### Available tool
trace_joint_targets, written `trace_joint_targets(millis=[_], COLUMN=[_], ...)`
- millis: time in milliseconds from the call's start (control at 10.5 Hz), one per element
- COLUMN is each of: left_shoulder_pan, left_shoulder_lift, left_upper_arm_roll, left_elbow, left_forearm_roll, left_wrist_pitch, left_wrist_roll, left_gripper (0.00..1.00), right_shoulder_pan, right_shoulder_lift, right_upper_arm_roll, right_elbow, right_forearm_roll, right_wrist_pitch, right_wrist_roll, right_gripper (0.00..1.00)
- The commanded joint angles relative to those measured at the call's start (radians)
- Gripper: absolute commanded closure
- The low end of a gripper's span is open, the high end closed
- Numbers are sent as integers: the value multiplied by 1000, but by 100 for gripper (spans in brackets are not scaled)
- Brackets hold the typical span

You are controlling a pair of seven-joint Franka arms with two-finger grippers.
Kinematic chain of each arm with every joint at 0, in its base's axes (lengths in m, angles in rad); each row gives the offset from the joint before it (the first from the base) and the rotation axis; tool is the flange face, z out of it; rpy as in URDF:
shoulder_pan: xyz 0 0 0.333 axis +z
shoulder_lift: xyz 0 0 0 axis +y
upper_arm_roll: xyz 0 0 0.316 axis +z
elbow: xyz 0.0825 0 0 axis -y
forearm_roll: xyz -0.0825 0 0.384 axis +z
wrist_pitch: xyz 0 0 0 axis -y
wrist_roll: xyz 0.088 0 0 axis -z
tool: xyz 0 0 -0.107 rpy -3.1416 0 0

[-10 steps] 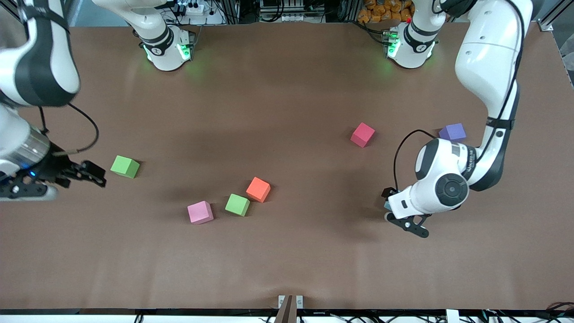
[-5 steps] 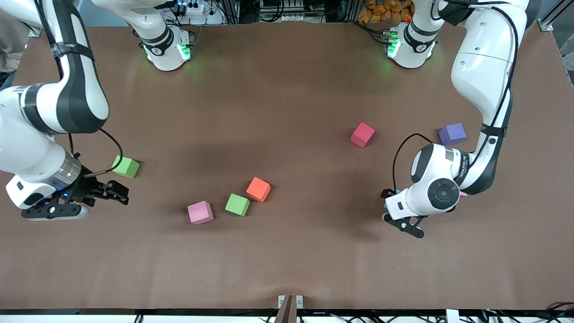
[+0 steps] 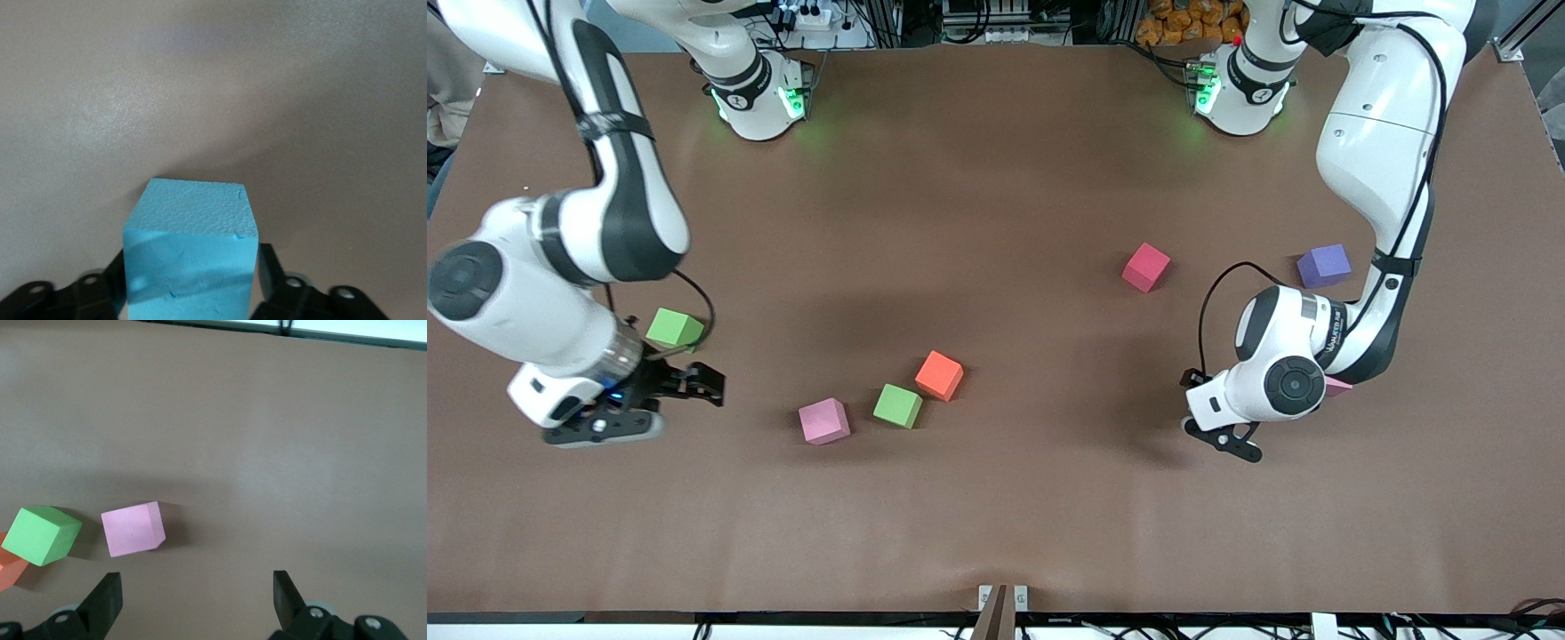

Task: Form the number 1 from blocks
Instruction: 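Lift the cyan cube with the left gripper while the right gripper reaches the pink cube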

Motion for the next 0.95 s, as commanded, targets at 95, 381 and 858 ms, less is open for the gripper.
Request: trace_joint_targets(millis=[95, 381, 858], left_shoulder_pan=[-6, -34, -32], left_shoulder_lift=[-9, -26, -221], left_upper_arm_roll=[-1, -27, -172], left_elbow=[-8, -11, -207], left_forearm_roll=[14, 6, 5], left_wrist_pitch=[11, 31, 31], left_wrist_roll=[-87, -340, -609], left_gripper=[100, 100, 100], right_shoulder_pan=[66, 70, 90], right_shoulder_lift=[91, 99, 166], right_upper_arm_roll=[-6, -7, -12], right_elbow=[24, 15, 10], right_forearm_roll=[102, 115, 114], right_wrist_pitch=[107, 105, 114], right_wrist_roll=[83, 90, 95], right_gripper=[0, 0, 0])
